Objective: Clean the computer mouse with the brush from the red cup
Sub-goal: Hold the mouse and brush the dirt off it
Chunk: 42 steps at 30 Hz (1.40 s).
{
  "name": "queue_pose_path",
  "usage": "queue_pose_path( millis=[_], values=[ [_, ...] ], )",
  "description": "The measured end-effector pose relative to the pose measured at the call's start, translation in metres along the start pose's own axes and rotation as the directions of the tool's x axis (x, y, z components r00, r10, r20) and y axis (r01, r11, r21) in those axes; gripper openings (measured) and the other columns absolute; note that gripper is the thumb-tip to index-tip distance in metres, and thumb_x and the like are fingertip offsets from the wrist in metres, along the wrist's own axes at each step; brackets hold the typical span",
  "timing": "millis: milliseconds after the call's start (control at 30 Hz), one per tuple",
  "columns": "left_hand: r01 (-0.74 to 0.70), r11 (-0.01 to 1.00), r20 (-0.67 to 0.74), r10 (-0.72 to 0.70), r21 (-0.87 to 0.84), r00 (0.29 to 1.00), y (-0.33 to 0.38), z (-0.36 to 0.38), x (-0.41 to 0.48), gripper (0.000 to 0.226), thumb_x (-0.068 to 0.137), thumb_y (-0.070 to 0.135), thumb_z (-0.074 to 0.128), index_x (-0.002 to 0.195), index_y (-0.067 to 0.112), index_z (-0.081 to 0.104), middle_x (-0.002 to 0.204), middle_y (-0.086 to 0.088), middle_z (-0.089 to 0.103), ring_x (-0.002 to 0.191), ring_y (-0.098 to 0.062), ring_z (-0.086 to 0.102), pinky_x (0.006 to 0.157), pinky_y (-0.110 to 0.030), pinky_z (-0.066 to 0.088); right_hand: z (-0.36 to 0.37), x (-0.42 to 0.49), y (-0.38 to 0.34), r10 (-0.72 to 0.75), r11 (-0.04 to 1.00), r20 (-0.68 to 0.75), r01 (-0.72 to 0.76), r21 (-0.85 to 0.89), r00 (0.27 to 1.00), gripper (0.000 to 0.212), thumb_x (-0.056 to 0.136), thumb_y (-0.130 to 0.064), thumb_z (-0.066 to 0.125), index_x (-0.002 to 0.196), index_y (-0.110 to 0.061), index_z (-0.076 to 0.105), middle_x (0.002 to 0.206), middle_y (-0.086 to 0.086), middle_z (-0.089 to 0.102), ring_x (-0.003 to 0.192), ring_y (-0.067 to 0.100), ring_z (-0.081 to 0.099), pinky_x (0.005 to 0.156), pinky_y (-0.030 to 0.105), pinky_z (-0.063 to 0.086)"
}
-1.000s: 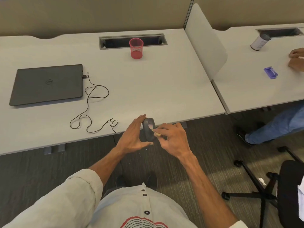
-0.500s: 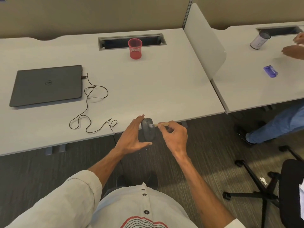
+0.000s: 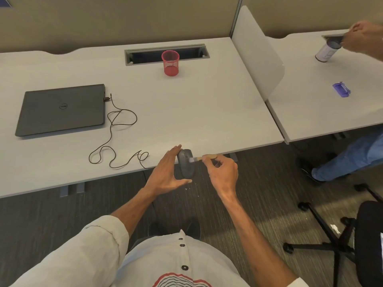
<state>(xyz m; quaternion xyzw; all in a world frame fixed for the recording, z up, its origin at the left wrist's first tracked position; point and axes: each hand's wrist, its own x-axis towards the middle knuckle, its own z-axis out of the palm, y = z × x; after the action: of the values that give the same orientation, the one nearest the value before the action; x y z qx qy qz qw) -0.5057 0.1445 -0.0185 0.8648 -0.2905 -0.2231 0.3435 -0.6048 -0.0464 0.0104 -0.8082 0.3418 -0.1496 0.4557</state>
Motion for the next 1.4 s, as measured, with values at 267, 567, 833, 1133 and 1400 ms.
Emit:
queue_pose_path(
  millis=[267,567,833,1133,1400],
  values=[
    [0.014,1.000,0.009,-0.014,0.019,1.000,-0.003,-0.002,-0.002,0.135,0.075,0.063,0.094,0.174,0.020,0.013,0.183,0.002,0.015,0.168,-0.022,0.023,0.137,-0.052,0.027,-0.004,-0.002,0.004,0.064,0.996,0.115,-0.055,-0.076,0.991,0.012,0.093,-0.039,0.084,0.085,-0.031,0.087,0.067,-0.020,0.072,0.065,0.007,0.069,0.070,0.040,0.063],
    [0.016,1.000,-0.004,-0.016,0.027,1.000,0.000,-0.003,0.000,0.137,0.074,0.064,0.094,0.174,0.021,0.012,0.183,0.002,0.015,0.168,-0.022,0.023,0.137,-0.048,0.026,-0.004,0.004,-0.006,0.047,0.999,0.045,-0.047,0.008,0.998,0.017,0.096,-0.042,0.082,0.099,-0.027,0.088,0.082,-0.017,0.079,0.075,0.013,0.073,0.076,0.045,0.066],
    [0.016,0.999,-0.029,-0.015,0.029,0.999,-0.001,-0.006,0.003,0.137,0.073,0.062,0.096,0.173,0.020,0.013,0.182,0.001,0.019,0.167,-0.022,0.027,0.136,-0.047,0.029,0.000,0.003,-0.004,0.080,0.996,0.122,-0.075,-0.046,0.989,0.016,0.094,-0.038,0.083,0.082,-0.028,0.086,0.069,-0.015,0.076,0.063,0.010,0.070,0.069,0.039,0.063],
    [0.003,0.999,-0.026,-0.002,0.035,1.000,0.003,-0.008,0.007,0.136,0.074,0.063,0.095,0.174,0.020,0.014,0.183,0.003,0.018,0.167,-0.020,0.026,0.137,-0.047,0.029,-0.001,0.005,-0.017,-0.255,0.956,0.132,0.270,-0.112,0.958,0.017,0.101,-0.042,0.077,0.113,-0.033,0.084,0.100,-0.030,0.074,0.078,-0.001,0.068,0.070,0.017,0.057],
    [0.007,0.998,-0.027,-0.006,0.070,1.000,0.001,-0.014,0.009,0.134,0.074,0.066,0.093,0.173,0.019,0.016,0.183,0.002,0.018,0.167,-0.022,0.026,0.137,-0.049,0.028,-0.017,0.006,-0.020,-0.458,0.775,0.339,0.555,-0.300,0.822,0.034,0.102,-0.052,0.064,0.101,-0.030,0.089,0.101,-0.013,0.083,0.081,0.006,0.071,0.078,0.029,0.062]
  ],
)
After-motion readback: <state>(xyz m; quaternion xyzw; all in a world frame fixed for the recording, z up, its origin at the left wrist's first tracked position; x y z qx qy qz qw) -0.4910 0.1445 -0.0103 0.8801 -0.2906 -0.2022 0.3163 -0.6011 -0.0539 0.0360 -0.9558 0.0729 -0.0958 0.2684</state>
